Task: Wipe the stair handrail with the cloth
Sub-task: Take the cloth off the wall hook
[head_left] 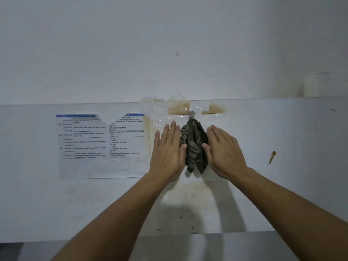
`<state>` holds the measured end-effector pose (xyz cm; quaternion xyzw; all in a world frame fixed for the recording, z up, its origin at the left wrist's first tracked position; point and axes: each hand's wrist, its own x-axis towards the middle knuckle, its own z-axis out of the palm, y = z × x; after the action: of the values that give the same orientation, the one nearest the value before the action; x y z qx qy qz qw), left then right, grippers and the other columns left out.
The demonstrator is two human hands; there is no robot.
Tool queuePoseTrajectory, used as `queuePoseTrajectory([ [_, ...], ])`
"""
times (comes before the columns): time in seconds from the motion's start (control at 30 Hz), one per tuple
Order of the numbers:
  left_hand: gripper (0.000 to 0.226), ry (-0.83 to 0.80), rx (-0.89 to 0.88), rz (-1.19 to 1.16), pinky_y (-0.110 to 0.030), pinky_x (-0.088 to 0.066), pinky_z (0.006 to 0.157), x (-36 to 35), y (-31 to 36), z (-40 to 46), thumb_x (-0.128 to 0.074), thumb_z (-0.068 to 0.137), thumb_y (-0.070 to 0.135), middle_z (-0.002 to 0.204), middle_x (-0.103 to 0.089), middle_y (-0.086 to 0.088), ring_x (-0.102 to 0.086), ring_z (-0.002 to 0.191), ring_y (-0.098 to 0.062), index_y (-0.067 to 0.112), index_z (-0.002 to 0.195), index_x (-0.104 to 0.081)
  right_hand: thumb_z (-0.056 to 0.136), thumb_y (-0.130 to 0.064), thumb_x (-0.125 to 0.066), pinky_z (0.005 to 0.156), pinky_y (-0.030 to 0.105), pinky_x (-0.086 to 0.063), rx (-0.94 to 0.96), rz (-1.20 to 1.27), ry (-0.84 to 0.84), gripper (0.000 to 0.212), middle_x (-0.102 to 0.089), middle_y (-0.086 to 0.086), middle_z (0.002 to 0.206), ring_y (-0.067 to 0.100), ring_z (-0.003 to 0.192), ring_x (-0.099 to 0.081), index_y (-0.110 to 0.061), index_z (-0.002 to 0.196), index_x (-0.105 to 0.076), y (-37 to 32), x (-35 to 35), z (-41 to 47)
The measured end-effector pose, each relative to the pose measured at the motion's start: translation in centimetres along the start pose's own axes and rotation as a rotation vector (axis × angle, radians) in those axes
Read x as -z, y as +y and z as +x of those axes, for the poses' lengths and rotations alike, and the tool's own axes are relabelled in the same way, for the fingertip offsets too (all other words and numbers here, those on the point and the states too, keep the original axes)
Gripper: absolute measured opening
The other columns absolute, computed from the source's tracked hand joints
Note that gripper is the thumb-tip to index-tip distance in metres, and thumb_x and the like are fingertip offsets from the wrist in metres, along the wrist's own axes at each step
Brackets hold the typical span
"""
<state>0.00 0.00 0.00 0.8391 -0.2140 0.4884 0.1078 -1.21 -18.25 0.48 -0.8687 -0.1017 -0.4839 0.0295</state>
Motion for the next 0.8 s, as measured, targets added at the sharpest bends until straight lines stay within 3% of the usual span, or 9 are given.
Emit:
queuePoseTrajectory([
  [0.1,0.048,0.059,0.016,-0.029,-0.04,-0.037,0.101,-0.9,0.2,0.6,-0.032,0.095,0.032,0.139,-0.049,-0.011,-0.046,0.123,-0.029,0.009,0.136,-0.042,0.094,-0.035,-0.039,0.079,0.043,-0.046,0.017,0.006,0.074,0.038,-0.061,0.011,0.114,0.032,0.099,-0.055,-0.01,0.118,-0.053,0.3,-0.9,0.5],
  [0.2,0.031,0.082,0.056,-0.069,-0.036,-0.04,0.079,-1.7,0.7,1.2,-0.049,0.089,0.024,0.104,-0.06,-0.01,-0.054,0.093,-0.028,0.01,0.116,-0.054,0.094,-0.03,-0.041,0.071,0.042,-0.043,-0.043,0.063,0.053,0.026,-0.062,0.009,0.097,0.031,0.085,-0.055,-0.012,0.106,-0.057,0.1,-1.5,1.2],
  [0.27,0.02,0.114,0.089,-0.095,-0.034,-0.039,0.072,-1.6,0.9,1.9,-0.053,0.086,0.017,0.091,-0.062,-0.011,-0.055,0.085,-0.029,0.007,0.102,-0.059,0.093,-0.026,-0.046,0.073,0.043,-0.045,-0.11,0.14,0.037,0.022,-0.065,0.009,0.094,0.031,0.083,-0.057,-0.011,0.104,-0.058,0.1,-1.5,1.9],
  [0.4,0.015,0.078,0.23,-0.161,-0.037,-0.046,0.073,-0.5,1.2,3.4,-0.053,0.082,0.012,0.093,-0.062,-0.008,-0.057,0.087,-0.027,0.009,0.094,-0.062,0.086,-0.018,-0.051,0.071,0.043,-0.049,-0.201,0.279,0.108,0.011,-0.065,0.008,0.086,0.031,0.077,-0.059,-0.012,0.092,-0.059,-0.1,-0.7,3.7],
  [0.5,0.006,0.128,0.315,-0.253,-0.038,-0.047,0.07,1.0,0.8,4.6,-0.053,0.081,0.011,0.09,-0.057,-0.004,-0.055,0.083,-0.025,0.012,0.087,-0.056,0.085,-0.015,-0.049,0.067,0.038,-0.042,-0.228,0.385,0.166,0.005,-0.059,0.005,0.088,0.027,0.079,-0.054,-0.013,0.088,-0.053,-0.3,0.9,5.1],
  [0.67,0.008,0.141,0.441,-0.464,-0.041,-0.051,0.069,4.0,-0.3,6.1,-0.045,0.091,0.012,0.08,-0.053,0.0,-0.053,0.074,-0.019,0.015,0.098,-0.046,0.092,-0.016,-0.039,0.059,0.039,-0.043,-0.201,0.583,0.181,0.006,-0.053,0.003,0.077,0.024,0.069,-0.052,-0.015,0.098,-0.041,-0.9,4.2,6.6],
  [0.8,0.009,0.106,0.452,-0.573,-0.043,-0.05,0.068,6.7,-2.0,5.7,-0.041,0.093,0.013,0.088,-0.057,-0.004,-0.054,0.079,-0.021,0.015,0.1,-0.046,0.097,-0.017,-0.033,0.054,0.036,-0.04,-0.116,0.7,0.156,0.005,-0.054,0.003,0.076,0.02,0.068,-0.054,-0.016,0.102,-0.036,-1.8,5.3,6.6],
])
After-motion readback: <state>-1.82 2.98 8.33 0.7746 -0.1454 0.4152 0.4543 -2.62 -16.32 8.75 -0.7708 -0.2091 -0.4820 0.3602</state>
